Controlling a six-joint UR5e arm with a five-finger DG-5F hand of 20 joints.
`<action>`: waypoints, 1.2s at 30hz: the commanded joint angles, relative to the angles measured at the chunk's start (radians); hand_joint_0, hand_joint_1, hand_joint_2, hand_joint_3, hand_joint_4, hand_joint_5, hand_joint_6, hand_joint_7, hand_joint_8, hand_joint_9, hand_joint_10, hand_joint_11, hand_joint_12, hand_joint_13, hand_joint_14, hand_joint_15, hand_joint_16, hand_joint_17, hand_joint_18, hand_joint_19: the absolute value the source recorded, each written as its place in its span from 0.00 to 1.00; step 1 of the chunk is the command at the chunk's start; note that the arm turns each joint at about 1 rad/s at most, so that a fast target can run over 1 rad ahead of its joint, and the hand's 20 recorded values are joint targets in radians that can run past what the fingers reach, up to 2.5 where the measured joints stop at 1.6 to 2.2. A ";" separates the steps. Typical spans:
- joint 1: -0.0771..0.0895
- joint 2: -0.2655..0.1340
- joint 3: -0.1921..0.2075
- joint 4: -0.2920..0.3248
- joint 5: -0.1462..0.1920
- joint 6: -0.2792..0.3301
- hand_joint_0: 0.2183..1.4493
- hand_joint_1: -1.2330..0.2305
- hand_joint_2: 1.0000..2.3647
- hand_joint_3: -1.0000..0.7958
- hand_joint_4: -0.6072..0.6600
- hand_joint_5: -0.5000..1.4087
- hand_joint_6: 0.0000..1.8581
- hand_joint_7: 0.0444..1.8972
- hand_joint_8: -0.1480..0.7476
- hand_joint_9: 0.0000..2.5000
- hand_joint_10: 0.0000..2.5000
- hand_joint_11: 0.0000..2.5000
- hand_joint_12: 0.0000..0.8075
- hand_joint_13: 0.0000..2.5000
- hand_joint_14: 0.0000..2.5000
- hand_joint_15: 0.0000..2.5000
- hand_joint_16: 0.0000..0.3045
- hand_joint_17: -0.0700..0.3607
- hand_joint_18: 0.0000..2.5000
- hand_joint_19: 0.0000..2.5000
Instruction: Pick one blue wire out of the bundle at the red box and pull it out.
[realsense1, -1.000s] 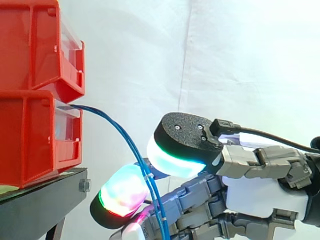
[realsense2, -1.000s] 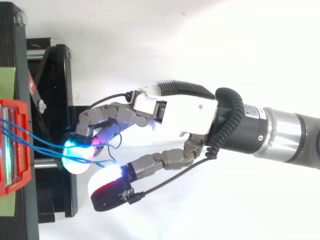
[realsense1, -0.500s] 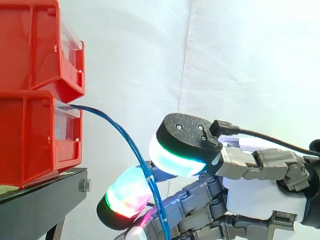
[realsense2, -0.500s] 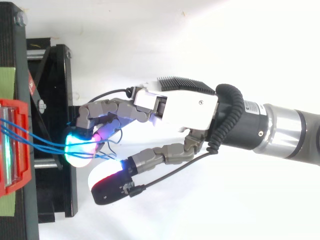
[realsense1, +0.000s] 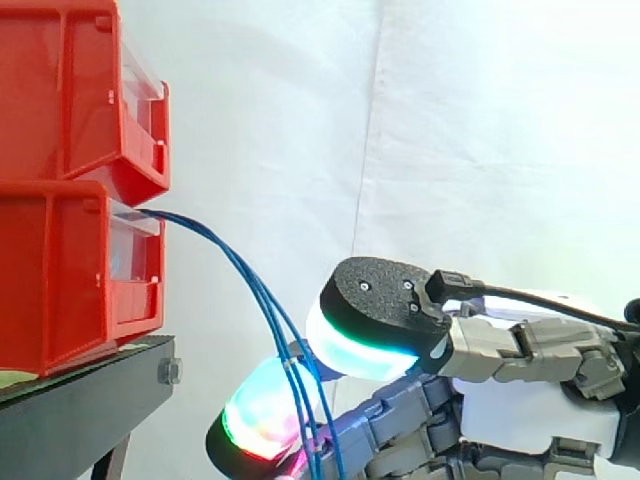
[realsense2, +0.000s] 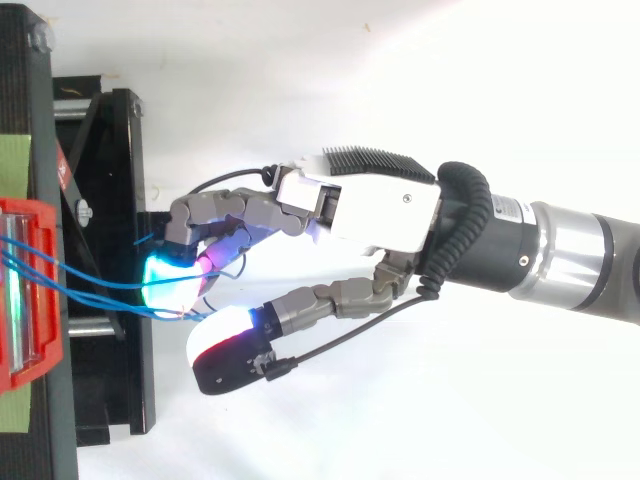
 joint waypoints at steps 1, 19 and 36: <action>-0.001 0.000 0.000 0.000 0.008 -0.020 0.26 0.43 0.00 0.32 0.74 0.19 0.27 0.68 0.59 0.28 0.00 0.15 0.59 0.21 0.00 0.07 0.21 0.50 0.25 0.15; -0.005 0.000 0.000 0.012 0.003 -0.020 0.32 0.40 0.01 0.42 0.71 0.16 0.44 0.52 0.59 0.29 0.00 0.17 0.58 0.23 0.00 0.08 0.21 0.49 0.27 0.15; 0.002 0.000 0.001 0.012 0.008 -0.017 0.31 0.41 0.02 0.53 0.66 0.15 0.49 0.47 0.60 0.29 0.00 0.19 0.58 0.24 0.00 0.09 0.21 0.50 0.28 0.15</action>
